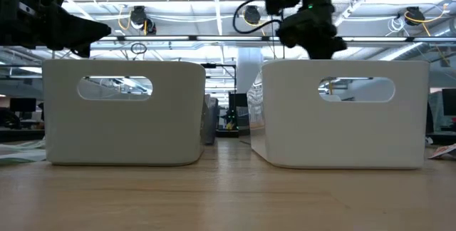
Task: Pick & Place First Aid Supplies
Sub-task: Put the blue pad into the right black bin
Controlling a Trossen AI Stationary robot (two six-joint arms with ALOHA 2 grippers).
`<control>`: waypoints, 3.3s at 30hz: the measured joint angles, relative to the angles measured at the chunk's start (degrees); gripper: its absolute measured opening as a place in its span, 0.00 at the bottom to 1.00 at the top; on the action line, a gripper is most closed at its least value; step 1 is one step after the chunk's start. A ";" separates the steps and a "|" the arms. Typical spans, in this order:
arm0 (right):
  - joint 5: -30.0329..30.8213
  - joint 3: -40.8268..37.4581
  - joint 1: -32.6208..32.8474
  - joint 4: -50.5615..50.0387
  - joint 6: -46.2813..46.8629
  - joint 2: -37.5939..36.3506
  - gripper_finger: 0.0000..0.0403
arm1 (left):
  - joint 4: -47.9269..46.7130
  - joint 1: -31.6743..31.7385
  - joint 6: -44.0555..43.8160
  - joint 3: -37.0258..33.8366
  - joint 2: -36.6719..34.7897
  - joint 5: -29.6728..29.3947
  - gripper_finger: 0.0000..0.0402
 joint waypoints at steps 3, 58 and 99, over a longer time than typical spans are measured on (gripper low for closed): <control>0.02 2.83 -0.48 0.68 -1.81 2.83 0.00 | 0.00 0.00 0.00 0.00 0.00 0.01 0.12; 2.49 -5.79 2.50 21.27 -1.95 11.31 0.14 | 0.00 -0.02 0.00 0.00 0.01 0.02 0.12; 2.95 -3.49 3.15 8.87 0.25 -0.80 0.42 | 0.00 0.00 0.00 0.00 0.01 0.00 0.12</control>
